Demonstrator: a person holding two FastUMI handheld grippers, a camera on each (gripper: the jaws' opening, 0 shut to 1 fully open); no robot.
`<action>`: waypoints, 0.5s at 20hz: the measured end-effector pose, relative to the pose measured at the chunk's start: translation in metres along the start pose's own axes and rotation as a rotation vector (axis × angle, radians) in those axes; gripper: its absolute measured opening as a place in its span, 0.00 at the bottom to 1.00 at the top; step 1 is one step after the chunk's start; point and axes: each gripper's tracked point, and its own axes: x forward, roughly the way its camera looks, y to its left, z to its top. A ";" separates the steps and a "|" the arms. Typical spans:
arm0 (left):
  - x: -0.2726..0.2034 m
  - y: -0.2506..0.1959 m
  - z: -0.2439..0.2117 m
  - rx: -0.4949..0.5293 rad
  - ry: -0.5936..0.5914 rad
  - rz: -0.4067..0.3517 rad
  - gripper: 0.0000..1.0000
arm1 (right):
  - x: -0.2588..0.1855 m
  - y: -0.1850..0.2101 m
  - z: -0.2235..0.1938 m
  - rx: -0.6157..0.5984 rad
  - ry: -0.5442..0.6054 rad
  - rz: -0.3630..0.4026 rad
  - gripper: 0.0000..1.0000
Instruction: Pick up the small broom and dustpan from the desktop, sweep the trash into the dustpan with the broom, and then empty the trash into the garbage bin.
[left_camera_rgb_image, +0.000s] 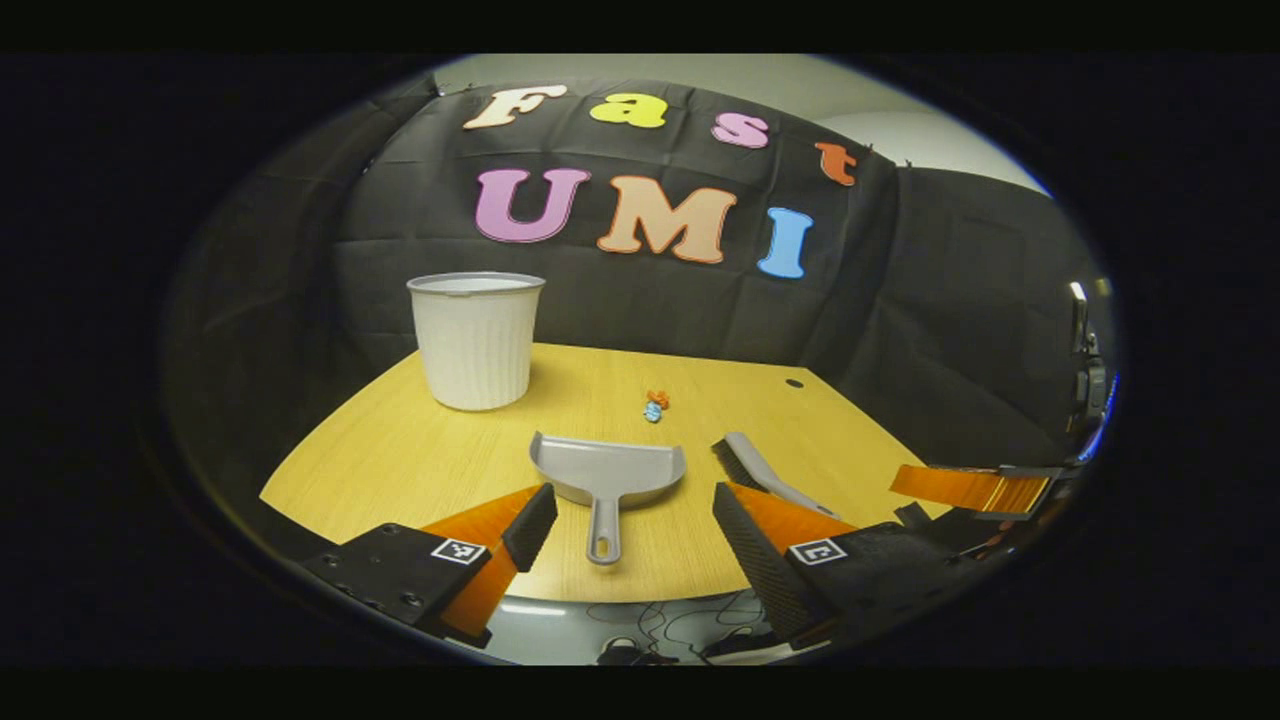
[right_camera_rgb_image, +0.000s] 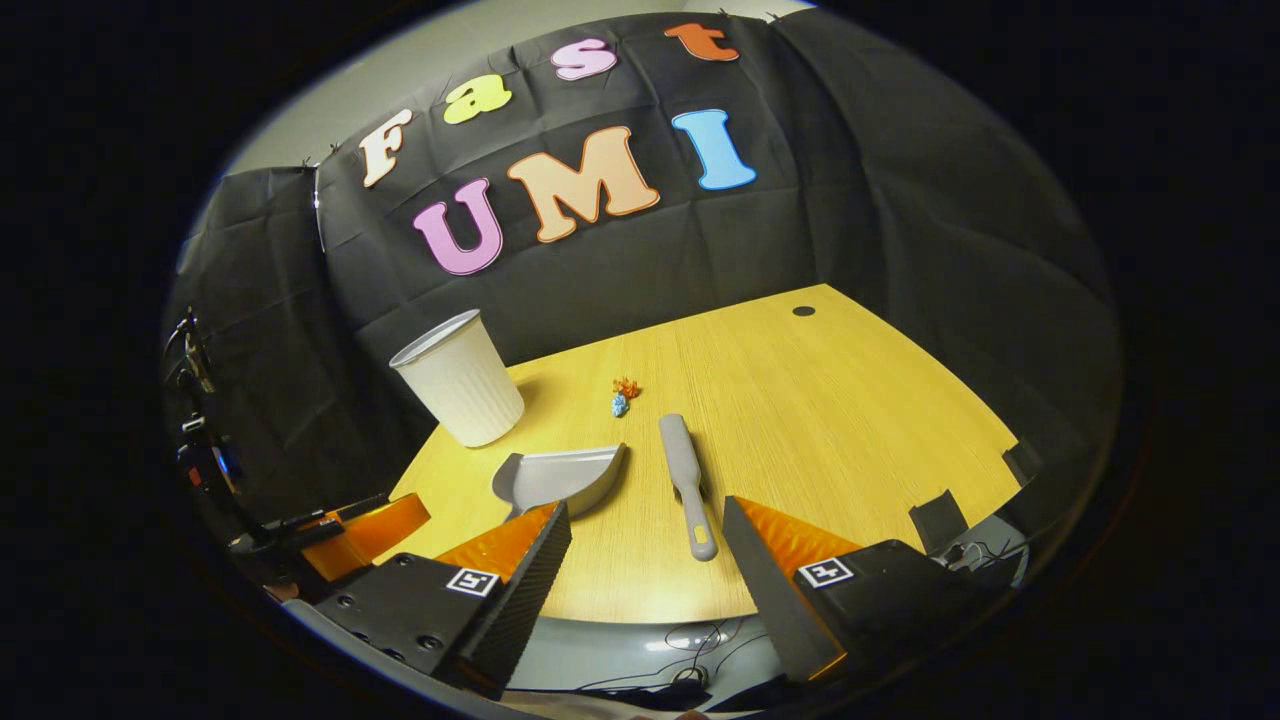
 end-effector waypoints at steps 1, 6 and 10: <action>0.000 0.000 0.000 0.000 0.002 0.001 0.92 | 0.000 0.000 -0.002 -0.002 0.003 0.002 0.92; 0.002 -0.002 -0.008 0.001 0.018 0.002 0.96 | 0.003 0.002 -0.007 -0.009 0.022 0.005 0.92; 0.004 -0.003 -0.011 0.001 0.031 -0.001 0.94 | 0.007 0.001 -0.010 -0.005 0.029 0.004 0.92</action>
